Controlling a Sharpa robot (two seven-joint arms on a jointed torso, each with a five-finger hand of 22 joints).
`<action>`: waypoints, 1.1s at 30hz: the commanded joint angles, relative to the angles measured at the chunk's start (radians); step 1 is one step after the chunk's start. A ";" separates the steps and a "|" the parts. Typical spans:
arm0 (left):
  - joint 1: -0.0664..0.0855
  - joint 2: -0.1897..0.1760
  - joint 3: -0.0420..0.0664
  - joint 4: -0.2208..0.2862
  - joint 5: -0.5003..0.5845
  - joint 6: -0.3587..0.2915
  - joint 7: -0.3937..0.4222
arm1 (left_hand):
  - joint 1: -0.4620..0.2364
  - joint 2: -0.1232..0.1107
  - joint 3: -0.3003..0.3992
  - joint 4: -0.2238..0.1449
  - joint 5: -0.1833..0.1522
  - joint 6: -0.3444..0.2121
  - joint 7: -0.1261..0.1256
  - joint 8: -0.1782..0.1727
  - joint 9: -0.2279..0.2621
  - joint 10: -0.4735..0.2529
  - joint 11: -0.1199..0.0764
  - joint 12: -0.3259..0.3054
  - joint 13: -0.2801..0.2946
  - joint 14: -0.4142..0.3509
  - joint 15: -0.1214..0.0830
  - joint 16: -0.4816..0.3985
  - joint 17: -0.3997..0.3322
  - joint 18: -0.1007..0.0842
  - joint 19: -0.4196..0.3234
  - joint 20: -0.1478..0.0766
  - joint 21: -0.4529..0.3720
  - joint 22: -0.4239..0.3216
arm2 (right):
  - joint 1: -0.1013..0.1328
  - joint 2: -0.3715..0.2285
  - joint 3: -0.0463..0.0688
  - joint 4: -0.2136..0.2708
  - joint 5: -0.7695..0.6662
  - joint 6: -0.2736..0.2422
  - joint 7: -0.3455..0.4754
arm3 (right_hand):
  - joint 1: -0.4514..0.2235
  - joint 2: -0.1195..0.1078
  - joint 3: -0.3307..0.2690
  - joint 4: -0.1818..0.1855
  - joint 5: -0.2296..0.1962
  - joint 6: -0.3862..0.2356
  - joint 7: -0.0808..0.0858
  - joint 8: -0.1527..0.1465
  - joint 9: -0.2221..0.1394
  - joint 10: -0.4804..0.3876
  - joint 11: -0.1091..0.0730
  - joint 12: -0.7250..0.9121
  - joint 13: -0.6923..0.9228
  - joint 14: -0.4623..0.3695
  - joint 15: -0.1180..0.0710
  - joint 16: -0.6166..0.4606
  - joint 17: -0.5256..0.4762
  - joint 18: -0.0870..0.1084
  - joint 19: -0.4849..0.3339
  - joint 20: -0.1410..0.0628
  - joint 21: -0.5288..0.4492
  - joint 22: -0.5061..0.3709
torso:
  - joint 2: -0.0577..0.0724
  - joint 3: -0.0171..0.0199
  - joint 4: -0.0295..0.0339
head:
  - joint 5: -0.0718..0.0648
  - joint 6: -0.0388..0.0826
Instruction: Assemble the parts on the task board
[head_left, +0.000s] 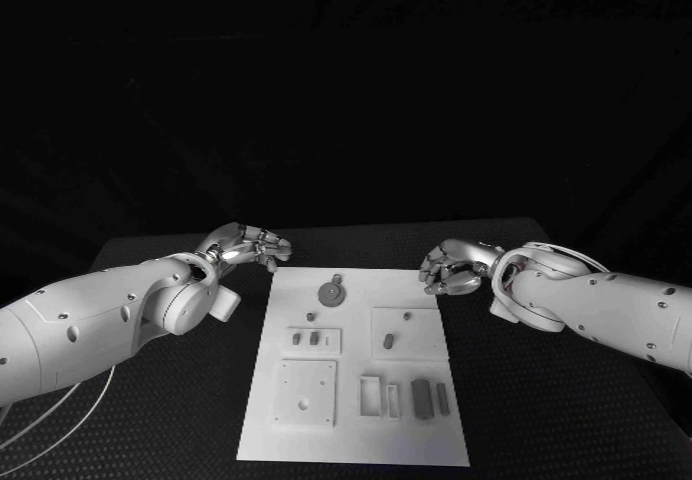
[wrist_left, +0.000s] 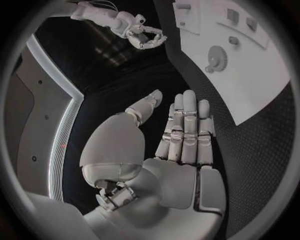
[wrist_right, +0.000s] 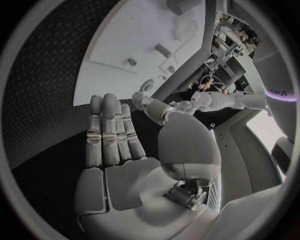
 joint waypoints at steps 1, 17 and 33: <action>0.000 0.001 0.000 0.021 0.027 -0.023 0.066 | -0.003 -0.007 -0.009 -0.006 -0.008 -0.007 0.000 0.007 0.000 0.002 0.000 0.003 0.001 -0.002 0.000 -0.010 0.001 -0.010 -0.004 -0.013 -0.007 0.003 | -0.007 0.005 -0.003 0.011 -0.174 -0.044 -0.043 | 0.003 -0.014 -0.003 0.008 -0.005 0.010 0.000 -0.001 -0.002 0.023 -0.001 -0.021 -0.005 0.007 -0.002 0.006 -0.002 0.012 0.008 -0.002 0.003 0.018 | -0.002 -0.0005 -0.0012 | 0.003 -0.004; 0.000 0.008 -0.001 0.046 0.038 -0.035 0.085 | -0.057 -0.015 -0.116 -0.037 -0.016 -0.011 0.007 0.014 0.004 0.010 -0.001 0.005 0.003 -0.002 0.005 -0.034 0.016 -0.008 -0.011 -0.007 -0.025 0.008 | -0.043 0.050 -0.044 0.026 -0.289 -0.124 -0.110 | 0.018 -0.083 0.015 0.055 -0.050 0.019 -0.003 -0.016 -0.010 0.069 -0.002 -0.098 -0.015 0.013 -0.002 0.005 -0.012 0.012 0.011 -0.002 -0.005 0.020 | 0.001 0.0008 0.0000 | 0.008 -0.012; 0.000 0.010 -0.001 0.044 0.047 -0.037 0.083 | -0.075 -0.010 -0.138 -0.035 -0.015 -0.025 0.012 0.009 0.001 0.001 0.002 0.001 0.001 -0.003 0.006 -0.041 0.027 -0.006 -0.010 -0.006 -0.035 0.009 | -0.059 0.086 -0.049 0.017 -0.303 -0.116 -0.117 | 0.033 -0.088 0.027 0.057 -0.060 0.019 -0.004 -0.020 -0.011 0.075 0.000 -0.114 -0.014 0.014 -0.002 0.006 -0.014 0.012 0.011 -0.002 -0.006 0.021 | 0.001 -0.0004 -0.0011 | 0.014 -0.022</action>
